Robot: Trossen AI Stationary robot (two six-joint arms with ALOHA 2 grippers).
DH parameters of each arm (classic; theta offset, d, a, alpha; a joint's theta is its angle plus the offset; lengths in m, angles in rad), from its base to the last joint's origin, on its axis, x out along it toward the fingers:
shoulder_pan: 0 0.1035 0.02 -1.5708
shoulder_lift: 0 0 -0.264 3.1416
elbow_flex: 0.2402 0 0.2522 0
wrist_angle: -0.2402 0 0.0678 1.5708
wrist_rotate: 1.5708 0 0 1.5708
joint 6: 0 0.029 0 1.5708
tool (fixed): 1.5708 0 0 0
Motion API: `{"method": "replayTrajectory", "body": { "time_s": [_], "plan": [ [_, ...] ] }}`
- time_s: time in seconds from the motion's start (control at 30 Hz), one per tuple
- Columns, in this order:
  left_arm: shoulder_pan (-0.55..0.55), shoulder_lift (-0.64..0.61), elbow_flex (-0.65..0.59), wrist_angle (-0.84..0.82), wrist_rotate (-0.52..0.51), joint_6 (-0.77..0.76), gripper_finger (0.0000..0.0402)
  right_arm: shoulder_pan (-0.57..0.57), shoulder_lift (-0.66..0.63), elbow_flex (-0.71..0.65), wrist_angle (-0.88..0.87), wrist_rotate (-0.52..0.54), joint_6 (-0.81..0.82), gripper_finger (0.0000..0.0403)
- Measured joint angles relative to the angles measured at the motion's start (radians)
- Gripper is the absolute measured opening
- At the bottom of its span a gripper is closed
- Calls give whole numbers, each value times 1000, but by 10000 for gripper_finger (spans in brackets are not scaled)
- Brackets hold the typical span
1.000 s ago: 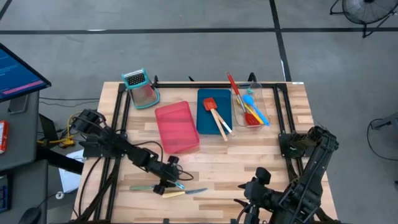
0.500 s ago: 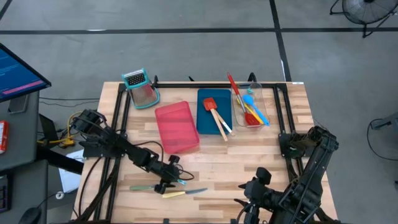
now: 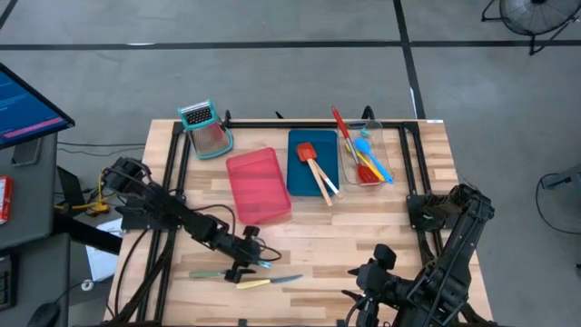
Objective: Pick & Place Kitchen Items
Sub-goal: Put the blue table knife into the red bin
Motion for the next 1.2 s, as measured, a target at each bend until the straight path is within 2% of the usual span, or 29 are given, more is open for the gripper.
{"method": "replayTrajectory", "body": {
  "time_s": [0.2,0.4,0.5,0.63,0.7,0.77,0.87,1.0,1.2],
  "plan": [
    [0,-121,1,13,-60,-46,10,0,0,0,-2,0,0,216],
    [0,-305,2,21,-172,-190,10,0,0,0,-3,0,0,216],
    [4,-408,2,20,-287,-291,10,0,0,0,-4,0,0,216],
    [34,-527,3,20,-512,-450,10,-1,0,0,-7,0,0,216],
    [64,-573,3,21,-597,-475,10,-1,0,0,-7,0,0,216],
    [109,-601,3,19,-640,-462,10,-1,0,0,-7,1,0,216],
    [200,-612,3,18,-664,-438,10,-1,0,0,-7,5,0,216],
    [343,-585,3,16,-670,-584,10,-1,0,0,-6,6,0,216],
    [503,-505,3,3,-524,-749,10,-1,0,0,4,8,21,216]
  ]
}}
